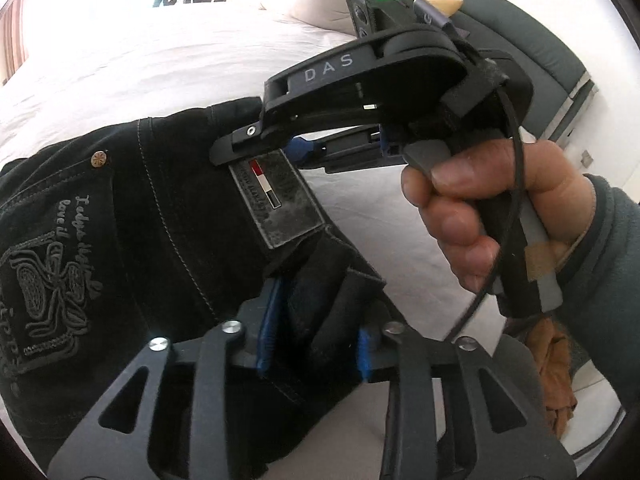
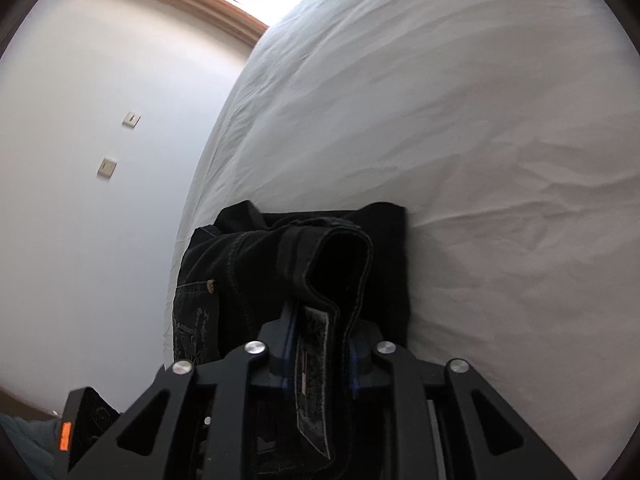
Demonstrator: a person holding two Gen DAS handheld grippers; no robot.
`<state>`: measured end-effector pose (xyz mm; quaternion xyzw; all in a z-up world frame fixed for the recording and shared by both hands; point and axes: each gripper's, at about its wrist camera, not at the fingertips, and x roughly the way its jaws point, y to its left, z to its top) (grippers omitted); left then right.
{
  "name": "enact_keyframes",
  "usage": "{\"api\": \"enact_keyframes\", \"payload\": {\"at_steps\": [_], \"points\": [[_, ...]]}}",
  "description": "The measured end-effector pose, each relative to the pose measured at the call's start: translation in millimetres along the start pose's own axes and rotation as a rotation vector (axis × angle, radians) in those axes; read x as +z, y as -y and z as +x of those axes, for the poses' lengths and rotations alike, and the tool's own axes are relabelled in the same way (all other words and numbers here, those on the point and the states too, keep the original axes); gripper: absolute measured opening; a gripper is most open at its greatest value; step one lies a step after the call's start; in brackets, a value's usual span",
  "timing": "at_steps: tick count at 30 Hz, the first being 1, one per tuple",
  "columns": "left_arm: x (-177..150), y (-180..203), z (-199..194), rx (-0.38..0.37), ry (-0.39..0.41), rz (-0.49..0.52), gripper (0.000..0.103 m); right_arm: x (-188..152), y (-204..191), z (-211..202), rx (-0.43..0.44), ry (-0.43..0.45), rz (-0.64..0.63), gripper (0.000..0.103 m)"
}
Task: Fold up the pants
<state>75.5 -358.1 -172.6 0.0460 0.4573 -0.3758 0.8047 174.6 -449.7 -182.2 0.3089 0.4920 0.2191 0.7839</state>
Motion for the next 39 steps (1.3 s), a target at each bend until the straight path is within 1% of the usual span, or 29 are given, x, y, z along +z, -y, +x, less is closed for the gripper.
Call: {"api": "enact_keyframes", "payload": {"at_steps": [1, 2, 4, 5, 7, 9, 11, 13, 15, 17, 18, 19, 20, 21, 22, 23, 24, 27, 28, 29, 30, 31, 32, 33, 34, 35, 36, 37, 39], "points": [[2.1, -2.4, -12.3, -0.022, -0.001, -0.011, 0.043, -0.7, 0.7, -3.4, -0.002, 0.007, 0.005, 0.033], [3.2, -3.6, -24.5, -0.055, 0.0, -0.034, 0.046, -2.1, 0.2, -8.4, -0.007, 0.019, 0.005, 0.04], [2.2, -9.7, -55.4, -0.078, 0.051, -0.063, 0.057, -4.2, -5.0, -19.3, -0.048, 0.05, -0.003, 0.048], [2.2, -10.6, -68.4, -0.078, 0.078, -0.064, 0.059, -5.0, -5.9, -26.7, -0.084, 0.068, -0.004, 0.052], [-1.8, -17.1, -92.2, -0.097, 0.116, -0.074, 0.059, -6.0, -6.7, -44.1, -0.146, 0.104, 0.012, 0.053], [-4.5, -31.4, -120.4, -0.086, 0.172, -0.08, 0.059, -10.3, -14.4, -59.1, -0.107, 0.139, 0.008, 0.054], [-1.5, -58.1, -137.0, -0.058, 0.209, -0.115, 0.061, -23.0, -32.7, -70.1, 0.002, 0.157, -0.021, 0.054], [3.1, -89.9, -141.1, -0.047, 0.211, -0.182, 0.061, -41.7, -51.4, -68.7, 0.101, 0.131, -0.066, 0.054], [10.4, -126.0, -137.0, -0.048, 0.174, -0.241, 0.061, -61.8, -62.3, -59.8, 0.176, 0.092, -0.095, 0.054], [21.0, -158.0, -126.5, -0.064, 0.148, -0.278, 0.061, -81.5, -60.0, -42.9, 0.182, 0.035, -0.089, 0.055], [24.1, -170.5, -120.8, -0.074, 0.124, -0.295, 0.061, -90.7, -49.5, -29.5, 0.147, -0.005, -0.051, 0.056], [29.0, -183.5, -107.0, -0.07, 0.081, -0.308, 0.061, -97.4, -34.4, -18.4, 0.105, -0.039, -0.006, 0.054], [30.8, -193.5, -92.0, -0.088, 0.045, -0.318, 0.061, -102.3, -19.9, -12.2, 0.106, -0.042, 0.031, 0.036], [26.4, -212.7, -86.0, -0.096, 0.034, -0.356, 0.061, -105.6, -6.9, -12.5, 0.125, -0.01, 0.062, 0.022], [25.9, -220.3, -79.8, -0.104, 0.041, -0.377, 0.061, -107.8, 10.6, -16.1, 0.139, 0.024, 0.118, 0.0], [26.1, -221.9, -77.3, -0.112, 0.06, -0.38, 0.061, -109.0, 23.7, -17.5, 0.168, 0.033, 0.173, 0.0], [27.3, -221.2, -73.9, -0.097, 0.07, -0.362, 0.061, -110.4, 32.8, -19.0, 0.216, 0.045, 0.213, 0.0], [28.9, -222.2, -70.1, -0.066, 0.079, -0.357, 0.061, -106.0, 22.6, -24.9, 0.173, 0.043, 0.161, 0.0], [28.9, -217.9, -75.5, -0.067, 0.079, -0.364, 0.061, -102.6, 15.8, -28.8, 0.159, 0.037, 0.14, 0.006], [30.1, -215.2, -85.8, -0.071, 0.085, -0.368, 0.061, -99.6, 9.1, -37.3, 0.15, 0.044, 0.119, 0.024], [29.6, -208.3, -96.7, -0.075, 0.1, -0.358, 0.061, -97.1, 2.4, -43.6, 0.152, 0.064, 0.097, 0.036], [28.0, -205.6, -103.7, -0.074, 0.118, -0.349, 0.061, -93.0, -3.5, -55.0, 0.159, 0.103, 0.072, 0.062], [21.8, -201.3, -124.5, -0.061, 0.165, -0.329, 0.061, -88.5, -7.8, -69.9, 0.153, 0.155, 0.054, 0.077], [14.8, -200.4, -137.1, -0.047, 0.19, -0.32, 0.062, -83.6, -7.7, -79.8, 0.134, 0.195, 0.045, 0.081], [8.7, -198.4, -147.8, -0.034, 0.2, -0.32, 0.069, -79.1, -5.6, -87.9, 0.116, 0.218, 0.039, 0.083], [-3.6, -201.8, -156.7, -0.009, 0.202, -0.339, 0.072, -73.4, -1.8, -95.5, 0.098, 0.234, 0.035, 0.083], [-13.4, -205.6, -162.4, -0.008, 0.197, -0.357, 0.073, -68.2, 4.8, -98.5, 0.08, 0.234, 0.046, 0.083], [-18.9, -205.7, -163.5, -0.012, 0.186, -0.368, 0.073, -64.2, 11.1, -97.0, 0.05, 0.223, 0.066, 0.083], [-35.0, -211.6, -148.8, -0.027, 0.102, -0.404, 0.073, -58.9, 21.2, -85.3, 0.04, 0.174, 0.1, 0.083]]}}
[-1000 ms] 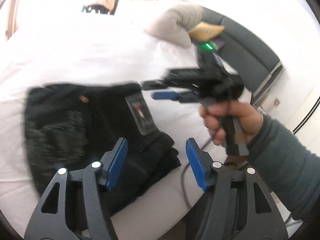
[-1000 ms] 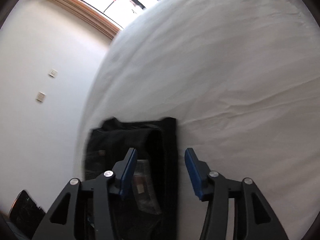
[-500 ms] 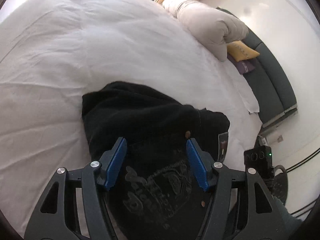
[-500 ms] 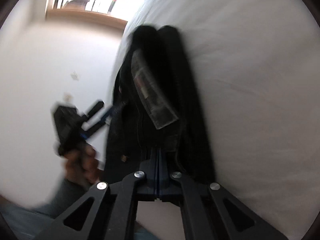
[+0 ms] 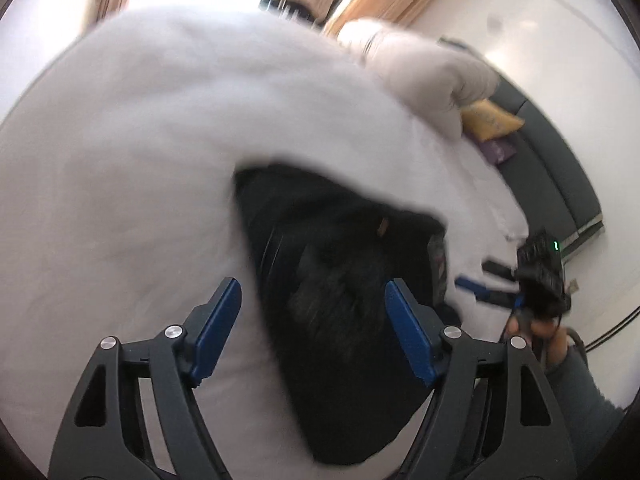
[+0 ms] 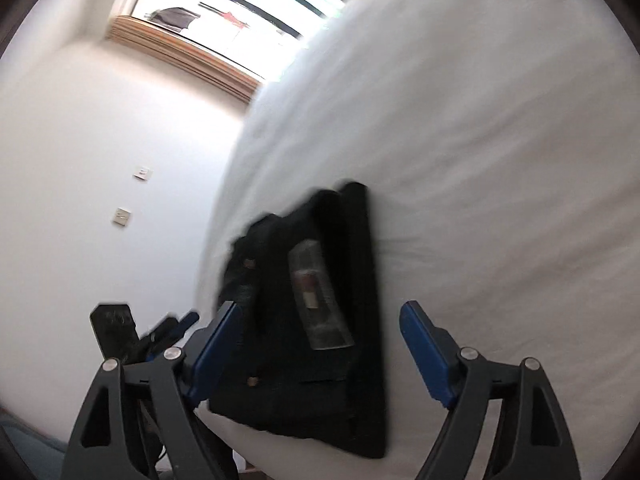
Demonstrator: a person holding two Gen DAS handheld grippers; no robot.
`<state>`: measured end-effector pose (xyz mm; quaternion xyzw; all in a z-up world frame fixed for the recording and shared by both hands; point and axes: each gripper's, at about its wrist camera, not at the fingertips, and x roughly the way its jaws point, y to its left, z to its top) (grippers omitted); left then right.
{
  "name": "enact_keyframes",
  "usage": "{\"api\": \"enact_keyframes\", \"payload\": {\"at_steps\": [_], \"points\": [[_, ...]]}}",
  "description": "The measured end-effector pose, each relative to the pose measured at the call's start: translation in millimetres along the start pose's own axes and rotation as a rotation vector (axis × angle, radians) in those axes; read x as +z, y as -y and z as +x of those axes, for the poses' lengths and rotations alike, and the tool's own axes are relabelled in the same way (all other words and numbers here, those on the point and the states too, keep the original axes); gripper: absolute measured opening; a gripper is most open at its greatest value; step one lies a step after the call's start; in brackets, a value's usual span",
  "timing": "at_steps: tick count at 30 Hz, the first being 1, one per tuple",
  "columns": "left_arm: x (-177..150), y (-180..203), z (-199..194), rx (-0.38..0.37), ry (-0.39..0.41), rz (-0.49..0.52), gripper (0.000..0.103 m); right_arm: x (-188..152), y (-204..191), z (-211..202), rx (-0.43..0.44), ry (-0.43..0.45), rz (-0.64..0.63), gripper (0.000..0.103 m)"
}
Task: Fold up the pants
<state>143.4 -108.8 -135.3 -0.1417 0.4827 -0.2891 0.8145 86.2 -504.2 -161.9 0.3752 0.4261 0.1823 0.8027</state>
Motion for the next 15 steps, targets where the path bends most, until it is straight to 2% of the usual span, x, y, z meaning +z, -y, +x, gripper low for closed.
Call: {"api": "enact_keyframes", "payload": {"at_steps": [2, 4, 6, 9, 10, 13, 14, 15], "points": [[-8.5, -6.8, 13.9, -0.021, -0.065, -0.048, 0.073, -0.5, 11.8, 21.8, -0.03, -0.061, 0.029, 0.084], [-13.5, -9.0, 31.0, -0.053, -0.122, -0.074, 0.073, -4.3, 8.1, 35.2, -0.033, -0.063, 0.015, 0.085], [-17.1, -2.7, 45.1, -0.031, -0.161, -0.043, 0.073, -4.3, 3.8, 39.2, -0.039, -0.052, 0.007, 0.085], [-13.5, 9.8, 54.8, -0.051, -0.196, -0.004, 0.07, -6.4, -9.7, 50.8, -0.075, -0.087, -0.032, 0.082], [-11.4, 10.7, 58.1, -0.047, -0.197, -0.011, 0.062, -8.1, -15.9, 54.1, -0.087, -0.112, -0.056, 0.077], [-6.6, 5.5, 63.1, -0.072, -0.212, -0.052, 0.052, -12.0, -23.6, 61.9, -0.118, -0.137, -0.057, 0.068], [-6.4, 5.5, 63.2, -0.076, -0.214, -0.047, 0.051, -12.5, -25.0, 62.5, -0.124, -0.139, -0.053, 0.056], [-6.7, 6.1, 65.1, -0.079, -0.213, -0.038, 0.049, -11.6, -23.3, 63.9, -0.146, -0.142, -0.048, 0.051]]}}
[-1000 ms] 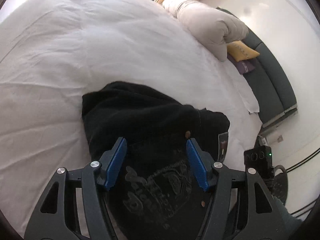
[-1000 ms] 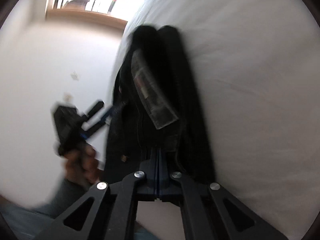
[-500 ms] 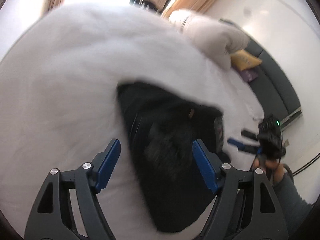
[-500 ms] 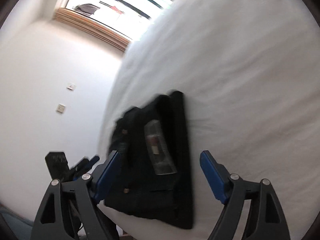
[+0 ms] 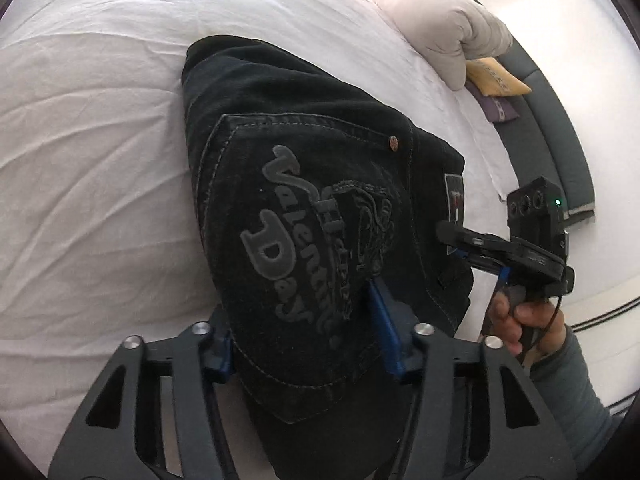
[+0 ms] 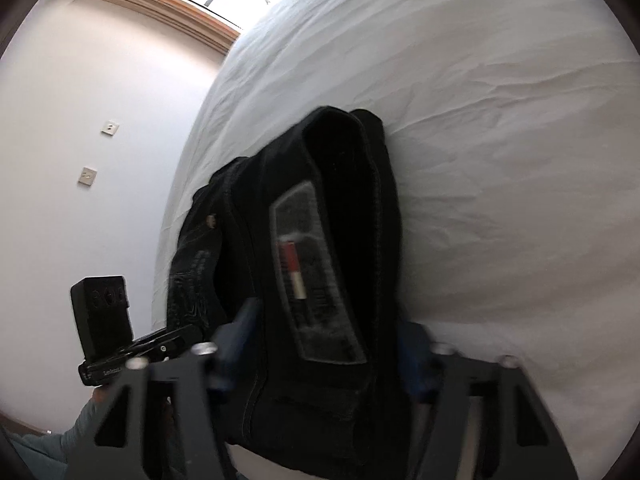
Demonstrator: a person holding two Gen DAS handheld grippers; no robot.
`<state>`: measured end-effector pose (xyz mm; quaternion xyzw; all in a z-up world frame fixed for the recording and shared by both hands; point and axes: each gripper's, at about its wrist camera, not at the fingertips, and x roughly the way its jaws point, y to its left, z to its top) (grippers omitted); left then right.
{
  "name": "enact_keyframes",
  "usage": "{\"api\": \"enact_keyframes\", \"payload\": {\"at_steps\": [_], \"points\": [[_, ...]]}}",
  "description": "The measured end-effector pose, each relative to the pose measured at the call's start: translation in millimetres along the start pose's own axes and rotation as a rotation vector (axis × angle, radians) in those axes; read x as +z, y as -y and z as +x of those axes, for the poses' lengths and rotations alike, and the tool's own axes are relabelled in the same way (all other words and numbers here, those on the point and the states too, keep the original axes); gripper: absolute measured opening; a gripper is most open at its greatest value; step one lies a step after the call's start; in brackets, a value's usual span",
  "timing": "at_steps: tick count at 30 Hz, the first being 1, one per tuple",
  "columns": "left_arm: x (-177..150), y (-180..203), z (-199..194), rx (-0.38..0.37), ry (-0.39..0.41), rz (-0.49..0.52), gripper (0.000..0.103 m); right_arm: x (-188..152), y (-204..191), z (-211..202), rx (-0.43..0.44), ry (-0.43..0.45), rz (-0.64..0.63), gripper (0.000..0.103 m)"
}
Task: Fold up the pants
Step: 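Lower the folded jeans onto the bed and open both grippers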
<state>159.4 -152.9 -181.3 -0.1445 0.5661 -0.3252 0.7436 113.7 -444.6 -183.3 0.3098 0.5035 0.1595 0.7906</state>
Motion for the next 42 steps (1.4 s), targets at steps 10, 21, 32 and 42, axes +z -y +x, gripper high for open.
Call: {"api": "enact_keyframes", "payload": {"at_steps": [10, 21, 32, 42], "points": [[4.0, 3.2, -32.4, -0.078, 0.072, 0.002, 0.025, -7.0, -53.8, -28.2, -0.138, 0.076, -0.136, 0.021], [90.3, -4.7, -152.8, 0.007, 0.247, 0.136, 0.025, 49.0, -141.6, -47.6, -0.006, 0.237, -0.289, 0.02], [133.5, -95.3, -86.9, 0.327, 0.126, 0.11, 0.055, 100.8, -90.6, 84.8, -0.095, 0.095, -0.092, 0.041], [65.2, -42.7, -167.1, 0.596, 0.433, 0.218, 0.103, 36.8, -64.2, -1.2, -0.142, 0.293, -0.039, 0.071]]}}
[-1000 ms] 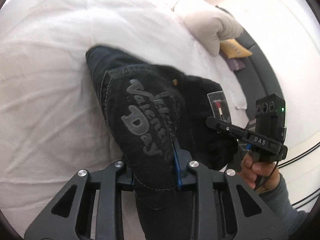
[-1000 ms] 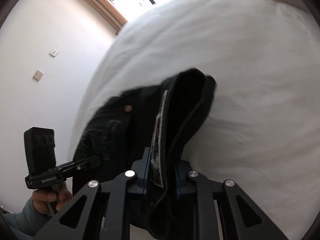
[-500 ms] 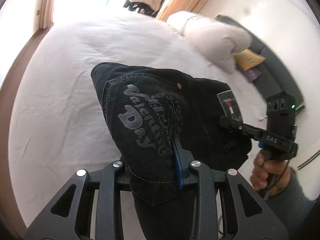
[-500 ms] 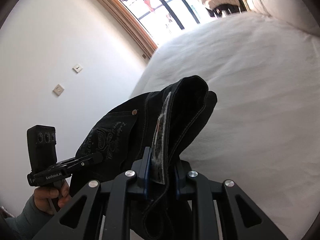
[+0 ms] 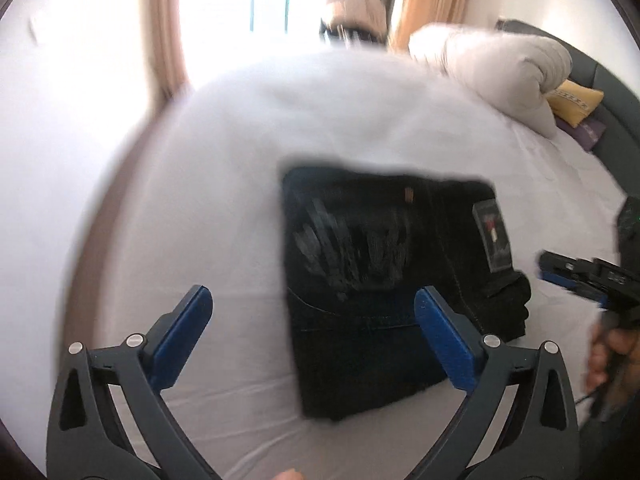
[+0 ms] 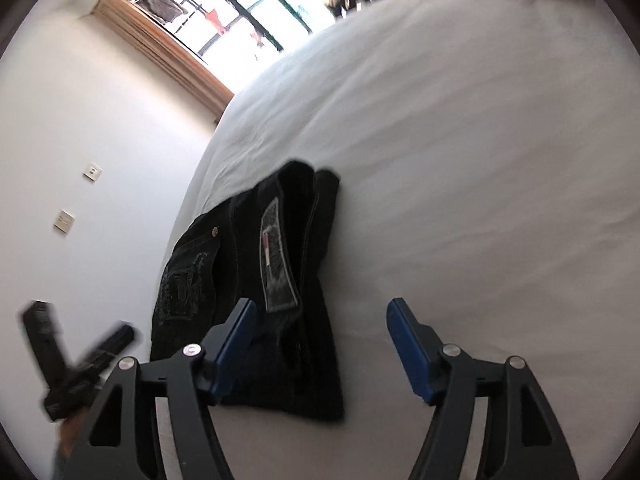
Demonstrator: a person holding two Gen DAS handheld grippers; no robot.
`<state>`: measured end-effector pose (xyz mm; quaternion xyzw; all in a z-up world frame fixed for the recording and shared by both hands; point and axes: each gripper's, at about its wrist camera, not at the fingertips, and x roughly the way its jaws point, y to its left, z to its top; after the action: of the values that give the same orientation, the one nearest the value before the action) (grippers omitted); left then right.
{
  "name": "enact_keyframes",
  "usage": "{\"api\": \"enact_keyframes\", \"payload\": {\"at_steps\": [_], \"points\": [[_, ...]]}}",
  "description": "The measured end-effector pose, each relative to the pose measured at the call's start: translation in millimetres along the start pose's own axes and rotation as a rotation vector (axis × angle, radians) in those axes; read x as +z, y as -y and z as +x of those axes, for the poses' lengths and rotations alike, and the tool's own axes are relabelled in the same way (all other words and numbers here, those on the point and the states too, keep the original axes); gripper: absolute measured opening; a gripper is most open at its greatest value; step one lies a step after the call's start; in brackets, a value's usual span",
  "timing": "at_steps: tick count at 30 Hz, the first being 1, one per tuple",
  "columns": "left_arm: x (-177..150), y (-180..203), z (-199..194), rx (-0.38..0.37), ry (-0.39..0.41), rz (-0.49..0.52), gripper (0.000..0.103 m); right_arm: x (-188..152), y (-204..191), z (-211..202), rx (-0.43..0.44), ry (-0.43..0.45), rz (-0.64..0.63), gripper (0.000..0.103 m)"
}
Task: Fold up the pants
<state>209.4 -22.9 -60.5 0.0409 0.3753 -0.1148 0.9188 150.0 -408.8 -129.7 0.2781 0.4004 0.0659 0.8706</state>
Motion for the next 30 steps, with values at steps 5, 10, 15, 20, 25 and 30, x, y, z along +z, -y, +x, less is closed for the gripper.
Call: {"api": "enact_keyframes", "payload": {"at_steps": [5, 10, 15, 20, 25, 30], "points": [[-6.5, 39.2, -146.3, 0.213, 0.425, 0.108, 0.103, -15.2, -69.0, -83.7, -0.145, 0.231, -0.212, 0.076], [-17.8, 62.9, -252.9, 0.276, 0.616, 0.072, 0.103, -43.3, -140.0, -192.7, -0.182, 0.649, -0.39, 0.103], [-15.9, 63.1, -298.6, 0.233, 0.56, 0.055, 0.103, -68.0, -189.4, -258.7, -0.244, 0.834, -0.482, 0.103], [-19.4, 55.9, -298.1, 0.195, 0.419, -0.005, 0.103, -72.2, -195.8, -270.0, -0.235, 0.651, -0.441, 0.103], [-36.4, 44.8, -279.8, 0.171, 0.265, -0.089, 0.103, -77.6, -191.9, -245.5, -0.256, 0.538, -0.424, 0.103], [-41.3, 43.5, -256.3, 0.163, 0.195, -0.109, 0.103, -88.4, -187.5, -232.1, -0.298, 0.447, -0.397, 0.103]]}}
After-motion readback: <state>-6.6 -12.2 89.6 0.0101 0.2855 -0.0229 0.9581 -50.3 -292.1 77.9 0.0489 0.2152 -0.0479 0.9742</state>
